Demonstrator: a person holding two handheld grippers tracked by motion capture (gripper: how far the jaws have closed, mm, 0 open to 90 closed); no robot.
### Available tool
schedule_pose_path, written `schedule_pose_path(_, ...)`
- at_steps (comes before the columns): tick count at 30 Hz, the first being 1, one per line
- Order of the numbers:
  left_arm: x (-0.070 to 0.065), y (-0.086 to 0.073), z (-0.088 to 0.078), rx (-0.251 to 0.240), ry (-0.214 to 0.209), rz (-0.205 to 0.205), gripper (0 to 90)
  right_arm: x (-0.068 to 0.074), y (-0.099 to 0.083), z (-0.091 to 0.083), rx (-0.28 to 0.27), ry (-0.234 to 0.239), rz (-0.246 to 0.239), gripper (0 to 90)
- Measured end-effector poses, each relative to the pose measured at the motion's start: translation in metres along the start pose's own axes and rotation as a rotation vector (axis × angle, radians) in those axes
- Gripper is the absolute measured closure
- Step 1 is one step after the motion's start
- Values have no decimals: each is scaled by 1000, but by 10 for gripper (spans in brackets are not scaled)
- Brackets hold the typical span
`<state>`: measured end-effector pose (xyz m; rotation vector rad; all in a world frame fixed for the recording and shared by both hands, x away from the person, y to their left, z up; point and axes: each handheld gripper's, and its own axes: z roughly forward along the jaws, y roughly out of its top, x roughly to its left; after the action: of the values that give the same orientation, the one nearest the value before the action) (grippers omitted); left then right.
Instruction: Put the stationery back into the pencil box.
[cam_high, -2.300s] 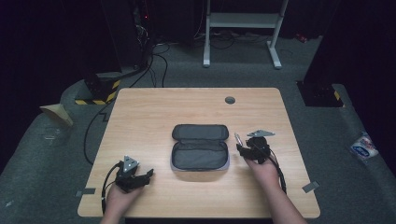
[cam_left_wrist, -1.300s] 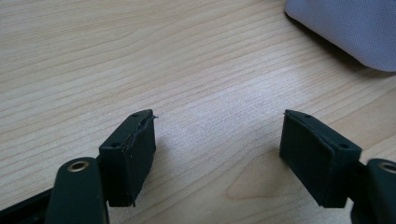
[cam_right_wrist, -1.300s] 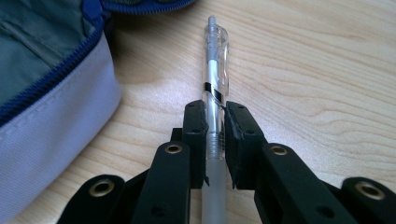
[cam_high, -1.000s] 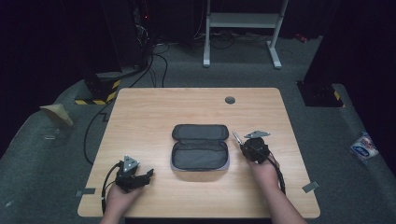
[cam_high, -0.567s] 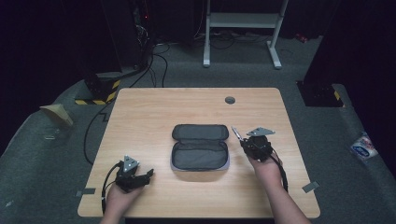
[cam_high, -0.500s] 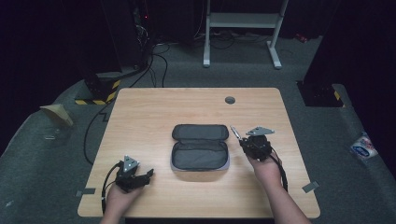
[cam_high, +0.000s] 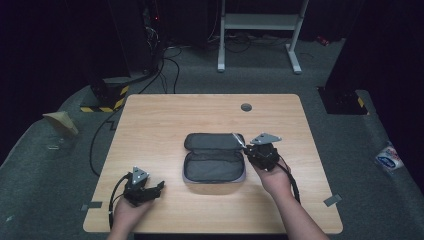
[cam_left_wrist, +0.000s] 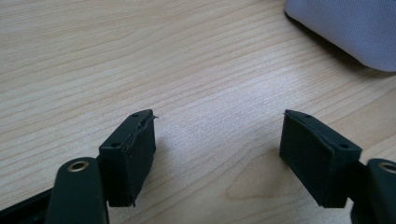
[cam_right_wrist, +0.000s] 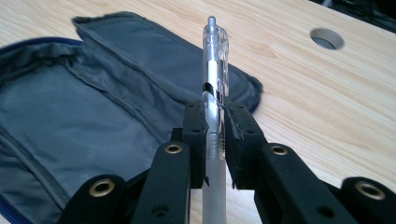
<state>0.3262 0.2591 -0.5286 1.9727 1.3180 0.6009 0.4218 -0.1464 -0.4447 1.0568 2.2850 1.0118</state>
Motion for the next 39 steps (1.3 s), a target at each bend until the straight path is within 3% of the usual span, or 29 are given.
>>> schedule_pose_path(5, 0, 0, 0, 0, 1, 1, 269, 8, 6, 4, -8, 28, -5, 786)
schedule_pose_path(28, 0, 0, 0, 0, -2, 2, 269, 63, 21, 27, 7, 149, -158, 787)
schedule_pose_path(39, 0, 0, 0, 0, -3, 3, 269, 88, 21, 34, 13, 192, -209, 786)
